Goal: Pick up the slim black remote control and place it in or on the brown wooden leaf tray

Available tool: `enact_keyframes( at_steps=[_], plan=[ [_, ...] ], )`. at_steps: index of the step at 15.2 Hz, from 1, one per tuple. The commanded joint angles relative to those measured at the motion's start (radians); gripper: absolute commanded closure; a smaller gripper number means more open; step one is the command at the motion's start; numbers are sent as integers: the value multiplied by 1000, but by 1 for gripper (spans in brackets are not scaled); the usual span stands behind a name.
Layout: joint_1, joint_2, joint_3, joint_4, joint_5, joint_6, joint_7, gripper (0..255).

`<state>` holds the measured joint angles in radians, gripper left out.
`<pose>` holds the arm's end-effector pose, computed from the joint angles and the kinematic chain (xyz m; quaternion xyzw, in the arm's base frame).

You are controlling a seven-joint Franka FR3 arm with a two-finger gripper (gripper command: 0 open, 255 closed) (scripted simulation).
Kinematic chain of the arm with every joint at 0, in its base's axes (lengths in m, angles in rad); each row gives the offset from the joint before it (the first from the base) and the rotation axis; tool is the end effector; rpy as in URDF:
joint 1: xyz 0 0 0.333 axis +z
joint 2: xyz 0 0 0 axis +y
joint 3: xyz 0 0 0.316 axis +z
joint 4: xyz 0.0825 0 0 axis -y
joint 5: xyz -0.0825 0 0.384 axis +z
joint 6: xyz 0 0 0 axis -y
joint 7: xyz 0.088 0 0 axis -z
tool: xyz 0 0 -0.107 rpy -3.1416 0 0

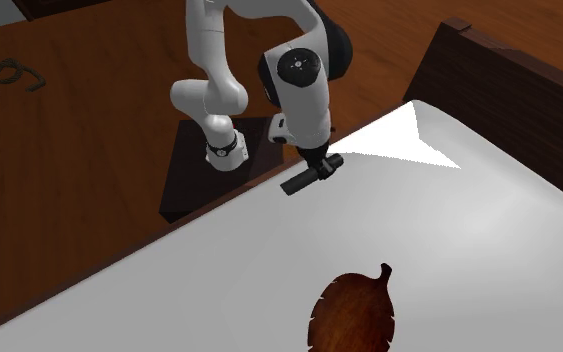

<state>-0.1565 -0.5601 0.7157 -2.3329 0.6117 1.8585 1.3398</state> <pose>0.3233 0.2862 0.4880 -0.8608 0.4961 0.0894 0.0706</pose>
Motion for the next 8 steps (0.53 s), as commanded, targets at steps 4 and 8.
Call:
enact_keyframes(
  at_steps=[4,8],
  plan=[
    [-102,207,81,150,-102,59,36,255],
    [-172,414,158,293,-246,101,110,255]
  ],
)
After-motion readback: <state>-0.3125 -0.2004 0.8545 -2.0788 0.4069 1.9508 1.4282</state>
